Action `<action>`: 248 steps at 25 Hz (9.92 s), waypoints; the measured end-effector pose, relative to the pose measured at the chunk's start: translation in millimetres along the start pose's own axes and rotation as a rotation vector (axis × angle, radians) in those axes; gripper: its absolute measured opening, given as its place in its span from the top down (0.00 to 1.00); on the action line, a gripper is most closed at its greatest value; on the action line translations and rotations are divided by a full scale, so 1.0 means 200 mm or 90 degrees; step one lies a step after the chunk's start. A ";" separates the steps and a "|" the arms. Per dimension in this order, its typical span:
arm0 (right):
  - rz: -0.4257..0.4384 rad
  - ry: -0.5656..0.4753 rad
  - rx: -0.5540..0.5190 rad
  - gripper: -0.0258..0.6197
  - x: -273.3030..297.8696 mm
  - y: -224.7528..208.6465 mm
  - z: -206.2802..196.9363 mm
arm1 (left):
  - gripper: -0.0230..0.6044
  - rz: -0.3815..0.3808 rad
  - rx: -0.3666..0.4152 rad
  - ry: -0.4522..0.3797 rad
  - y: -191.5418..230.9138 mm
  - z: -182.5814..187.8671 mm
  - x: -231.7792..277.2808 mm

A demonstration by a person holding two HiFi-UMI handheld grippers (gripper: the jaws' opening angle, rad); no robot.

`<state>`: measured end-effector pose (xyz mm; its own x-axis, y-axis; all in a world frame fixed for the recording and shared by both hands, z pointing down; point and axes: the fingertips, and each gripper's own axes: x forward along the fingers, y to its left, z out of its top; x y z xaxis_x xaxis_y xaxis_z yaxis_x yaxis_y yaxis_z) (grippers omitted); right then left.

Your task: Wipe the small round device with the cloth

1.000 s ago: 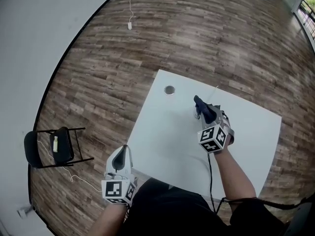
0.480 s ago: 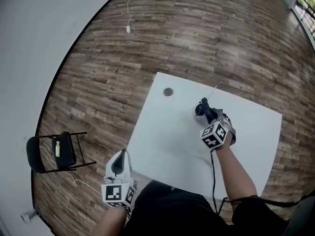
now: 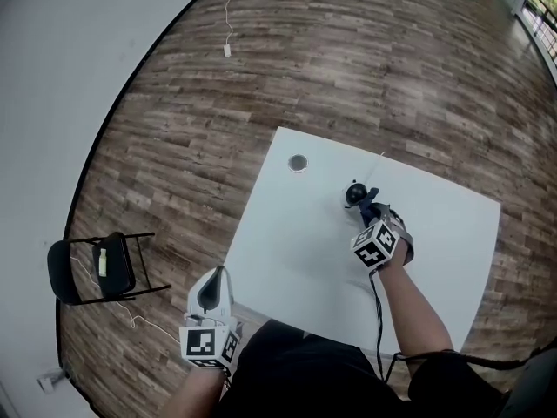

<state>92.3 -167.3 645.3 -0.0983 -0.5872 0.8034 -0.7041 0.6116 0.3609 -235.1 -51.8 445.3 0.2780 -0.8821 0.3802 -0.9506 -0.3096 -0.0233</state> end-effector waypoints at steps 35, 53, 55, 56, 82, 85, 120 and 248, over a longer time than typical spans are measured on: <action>-0.129 0.039 0.038 0.81 -0.05 -0.16 0.11 | 0.95 -0.227 0.020 -0.029 -0.02 0.04 0.59; -0.103 0.075 -0.032 0.81 -0.05 -0.05 0.33 | 0.95 -0.229 -0.020 0.003 0.17 -0.10 0.63; -0.100 0.075 -0.040 0.81 -0.05 -0.03 0.33 | 0.95 -0.228 -0.021 0.003 0.17 -0.10 0.62; -0.099 0.074 -0.044 0.81 -0.05 -0.01 0.33 | 0.95 -0.227 -0.022 0.002 0.17 -0.11 0.61; 0.005 0.116 0.056 0.81 0.03 0.25 -0.09 | 0.95 -0.203 -0.002 0.023 0.08 -0.12 0.49; -0.037 0.090 0.059 0.81 -0.11 0.14 -0.07 | 0.95 -0.221 0.000 0.010 0.01 -0.11 0.56; -0.023 0.144 -0.052 0.81 0.05 0.08 -0.13 | 0.95 -0.258 0.064 -0.008 -0.29 -0.01 0.65; 0.015 0.198 0.370 0.80 -0.44 0.60 -1.05 | 0.95 -0.419 0.036 -0.084 -0.70 0.07 0.64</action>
<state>164.5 68.6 717.8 0.0288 -0.3435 0.9387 -0.9778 0.1853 0.0978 -65.0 -125.8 484.9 0.8145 -0.5386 0.2157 -0.5701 -0.8121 0.1247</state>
